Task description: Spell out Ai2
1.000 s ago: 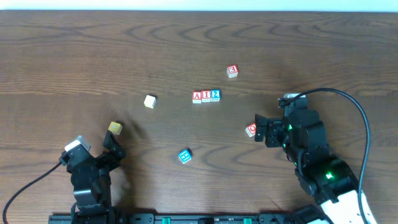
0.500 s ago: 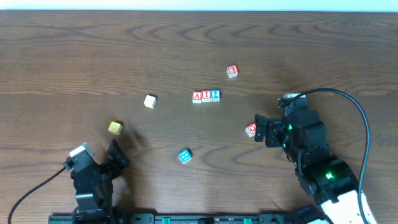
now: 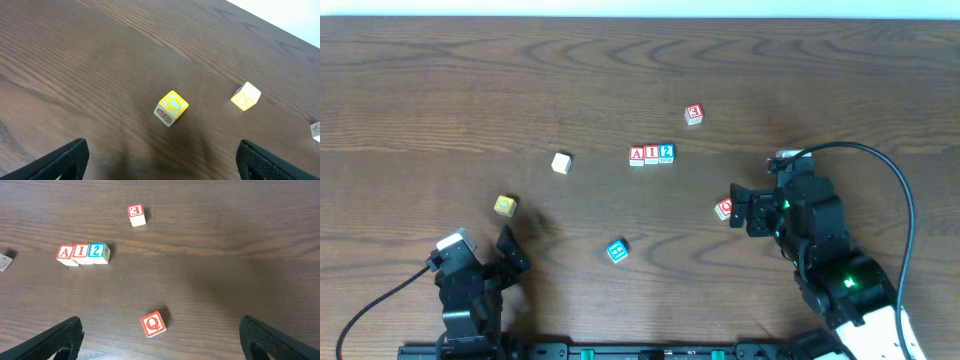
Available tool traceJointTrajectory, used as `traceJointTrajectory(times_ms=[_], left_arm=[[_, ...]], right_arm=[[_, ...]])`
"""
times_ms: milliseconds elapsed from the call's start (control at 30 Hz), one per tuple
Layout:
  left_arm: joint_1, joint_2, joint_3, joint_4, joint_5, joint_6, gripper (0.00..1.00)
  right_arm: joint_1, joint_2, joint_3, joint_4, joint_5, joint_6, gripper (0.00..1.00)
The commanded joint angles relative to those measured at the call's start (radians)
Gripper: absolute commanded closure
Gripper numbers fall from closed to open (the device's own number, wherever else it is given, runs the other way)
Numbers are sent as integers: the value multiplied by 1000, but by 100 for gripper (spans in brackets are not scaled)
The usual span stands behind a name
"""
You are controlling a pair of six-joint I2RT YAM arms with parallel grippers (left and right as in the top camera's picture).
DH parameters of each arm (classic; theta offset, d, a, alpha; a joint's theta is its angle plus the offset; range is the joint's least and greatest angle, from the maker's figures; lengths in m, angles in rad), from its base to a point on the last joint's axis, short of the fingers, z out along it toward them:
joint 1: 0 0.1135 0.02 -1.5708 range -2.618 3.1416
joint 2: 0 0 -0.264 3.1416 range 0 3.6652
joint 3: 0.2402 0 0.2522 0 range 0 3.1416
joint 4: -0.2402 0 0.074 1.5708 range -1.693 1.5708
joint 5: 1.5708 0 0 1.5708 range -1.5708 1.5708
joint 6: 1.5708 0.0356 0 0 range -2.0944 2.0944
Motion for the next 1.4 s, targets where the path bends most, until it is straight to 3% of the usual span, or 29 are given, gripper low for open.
traceJointTrajectory(times_ms=[0, 467, 667, 900, 1367], left_arm=[[-5, -3, -10, -11, -3, 18, 5], [-5, -3, -10, -11, -3, 18, 5], [-5, -3, -10, -11, -3, 18, 5], [-5, -3, -10, -11, -3, 18, 5], [-5, -3, -10, -11, -3, 18, 5]], right_arm=[[-8, -2, -5, -1, 0, 13, 1], [-18, -48, -11, -19, 50, -35, 1], [-103, -296, -114, -9, 44, -123, 1], [-238, -593, -339, 52, -41, -127, 1], [-293, -855, -547, 62, -80, -122, 1]])
